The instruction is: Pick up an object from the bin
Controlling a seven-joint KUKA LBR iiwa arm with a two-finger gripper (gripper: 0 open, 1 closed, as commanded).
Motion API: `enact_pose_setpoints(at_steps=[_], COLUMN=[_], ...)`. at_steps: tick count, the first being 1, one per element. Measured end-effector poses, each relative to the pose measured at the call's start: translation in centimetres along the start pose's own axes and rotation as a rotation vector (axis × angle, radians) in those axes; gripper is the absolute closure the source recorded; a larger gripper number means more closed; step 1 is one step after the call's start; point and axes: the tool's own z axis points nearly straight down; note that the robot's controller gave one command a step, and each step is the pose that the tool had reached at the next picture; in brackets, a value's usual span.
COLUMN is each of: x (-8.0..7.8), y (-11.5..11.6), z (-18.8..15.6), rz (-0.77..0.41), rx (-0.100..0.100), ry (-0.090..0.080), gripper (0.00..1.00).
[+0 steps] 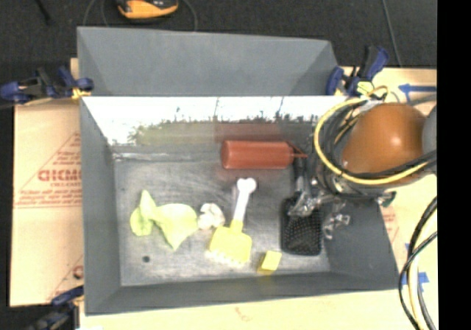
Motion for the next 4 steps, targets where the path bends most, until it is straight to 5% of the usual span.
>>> enact_pose_setpoints(at_steps=[1, 2, 3, 4], x=[2.3, 2.2, 3.1, 3.1], y=[1.3, 1.3, 0.0, 0.0], z=[-6.2, -6.2, -15.0, -15.1], rz=[-0.026, -0.026, -0.057, -0.056], rx=[-0.028, -0.028, -0.027, -0.027], ry=[0.031, 0.031, 0.030, 0.031], gripper=[1.00, 1.00, 1.00, 1.00])
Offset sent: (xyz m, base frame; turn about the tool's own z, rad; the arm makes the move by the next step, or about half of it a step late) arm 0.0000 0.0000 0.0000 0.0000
